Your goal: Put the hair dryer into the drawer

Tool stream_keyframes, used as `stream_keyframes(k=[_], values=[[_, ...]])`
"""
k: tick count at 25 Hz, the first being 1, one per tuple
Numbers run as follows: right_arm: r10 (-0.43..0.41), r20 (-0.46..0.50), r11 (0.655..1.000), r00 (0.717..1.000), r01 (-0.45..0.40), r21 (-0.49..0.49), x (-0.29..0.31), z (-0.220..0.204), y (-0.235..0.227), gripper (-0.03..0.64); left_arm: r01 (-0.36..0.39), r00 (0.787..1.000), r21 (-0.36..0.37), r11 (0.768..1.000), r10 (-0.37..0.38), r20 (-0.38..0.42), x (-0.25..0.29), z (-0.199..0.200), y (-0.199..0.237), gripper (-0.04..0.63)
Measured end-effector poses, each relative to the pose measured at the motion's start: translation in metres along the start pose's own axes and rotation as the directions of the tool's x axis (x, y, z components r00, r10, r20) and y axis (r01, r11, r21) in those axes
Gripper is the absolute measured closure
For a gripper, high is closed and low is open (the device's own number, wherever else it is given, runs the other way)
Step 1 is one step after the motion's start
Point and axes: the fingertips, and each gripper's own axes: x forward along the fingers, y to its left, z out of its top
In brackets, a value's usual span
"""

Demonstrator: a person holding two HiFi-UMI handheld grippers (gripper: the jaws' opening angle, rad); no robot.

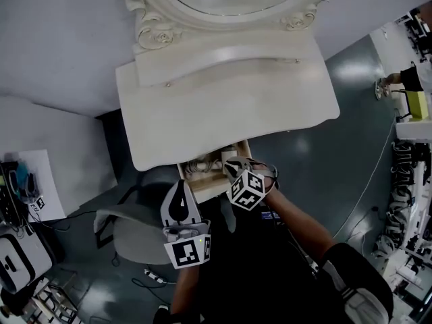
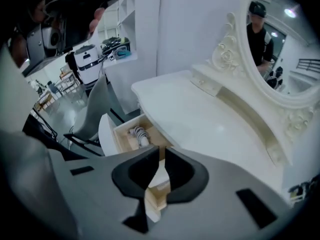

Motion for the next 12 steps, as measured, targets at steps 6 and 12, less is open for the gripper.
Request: stream_keyframes(k=[6, 12], values=[[-0.024, 0.151, 0.976, 0.988, -0.009, 0.219, -0.042, 0.014, -0.024, 0.574, 0.015, 1.000, 0.020, 1.000, -0.016, 0.022, 0.004, 0.018, -0.016, 0.572], [-0.129, 0.342, 0.932, 0.931, -0.005, 0.363, -0.104, 0.039, -0.060, 0.581, 0.047, 0.997, -0.049, 0.998, -0.044, 0.061, 0.012, 0.043, -0.034, 0.572]])
